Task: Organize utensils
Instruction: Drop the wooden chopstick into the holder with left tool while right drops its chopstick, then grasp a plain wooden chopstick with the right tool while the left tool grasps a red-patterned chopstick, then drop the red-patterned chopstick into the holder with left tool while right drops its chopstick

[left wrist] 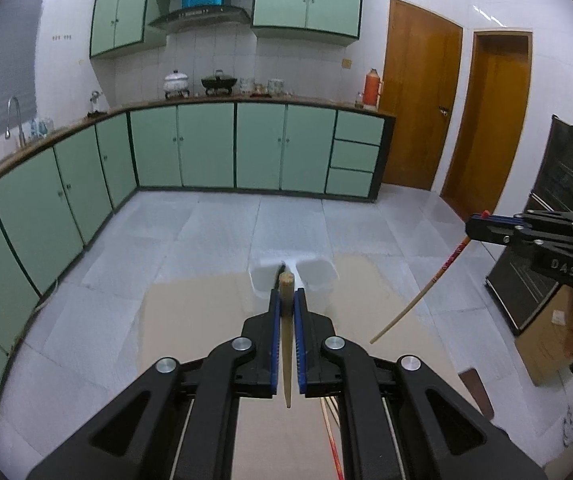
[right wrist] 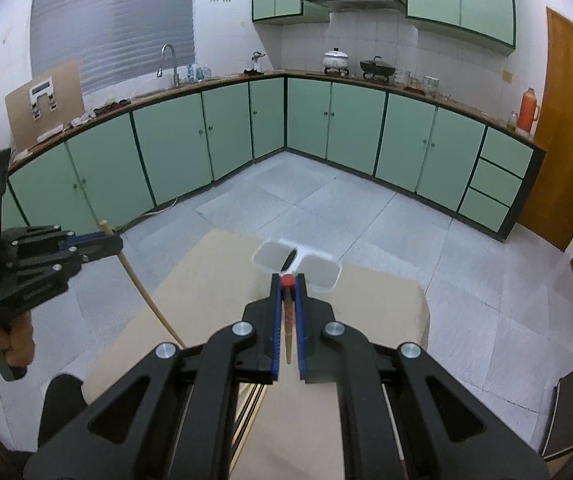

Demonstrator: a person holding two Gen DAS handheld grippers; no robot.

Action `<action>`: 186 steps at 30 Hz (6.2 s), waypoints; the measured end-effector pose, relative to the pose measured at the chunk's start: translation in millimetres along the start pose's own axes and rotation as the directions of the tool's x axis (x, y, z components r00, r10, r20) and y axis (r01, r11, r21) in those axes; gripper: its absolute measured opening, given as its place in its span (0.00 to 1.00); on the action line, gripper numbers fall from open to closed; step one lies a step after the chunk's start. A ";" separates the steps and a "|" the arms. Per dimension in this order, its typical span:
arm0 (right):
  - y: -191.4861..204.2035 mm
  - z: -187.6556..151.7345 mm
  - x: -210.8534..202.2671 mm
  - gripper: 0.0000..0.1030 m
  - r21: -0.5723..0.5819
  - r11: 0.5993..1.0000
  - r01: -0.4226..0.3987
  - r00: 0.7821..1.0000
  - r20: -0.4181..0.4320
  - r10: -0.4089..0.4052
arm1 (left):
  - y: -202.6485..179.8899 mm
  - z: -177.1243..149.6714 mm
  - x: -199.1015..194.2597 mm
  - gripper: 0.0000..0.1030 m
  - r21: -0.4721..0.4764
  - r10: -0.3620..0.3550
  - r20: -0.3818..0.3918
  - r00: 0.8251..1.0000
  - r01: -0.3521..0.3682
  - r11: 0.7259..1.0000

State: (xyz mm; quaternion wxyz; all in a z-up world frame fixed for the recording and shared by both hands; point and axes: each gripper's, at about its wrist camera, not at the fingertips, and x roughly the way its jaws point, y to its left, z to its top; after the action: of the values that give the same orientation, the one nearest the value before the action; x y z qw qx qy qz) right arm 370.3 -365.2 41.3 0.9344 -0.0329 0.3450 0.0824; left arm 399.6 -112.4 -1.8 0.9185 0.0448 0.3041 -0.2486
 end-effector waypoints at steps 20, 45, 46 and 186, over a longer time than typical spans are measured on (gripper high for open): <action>-65.5 65.7 146.7 0.05 0.150 0.988 0.034 0.999 -0.044 -0.027 | 21.0 85.1 147.9 0.06 -0.060 0.055 0.085 0.995 -0.050 0.997; -20.0 -171.3 30.5 0.36 0.085 0.995 0.043 0.991 0.123 -0.053 | 18.9 -89.8 14.5 0.75 -0.025 0.125 0.135 0.983 -0.123 0.992; -10.5 -198.1 29.2 0.36 0.083 0.996 0.036 0.993 0.105 -0.045 | 14.8 -107.3 8.0 0.77 -0.024 0.136 0.139 0.981 -0.134 0.991; -70.9 63.5 145.8 0.06 0.169 0.984 0.052 0.998 -0.054 -0.044 | 22.5 85.4 153.9 0.05 -0.074 0.074 0.032 0.997 -0.071 0.995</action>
State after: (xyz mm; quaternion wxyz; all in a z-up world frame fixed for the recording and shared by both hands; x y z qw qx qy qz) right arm 532.5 -408.3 -4.9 0.9266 0.0367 0.3730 0.0293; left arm 562.8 -178.8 -23.5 0.9331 0.0180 0.2953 -0.2046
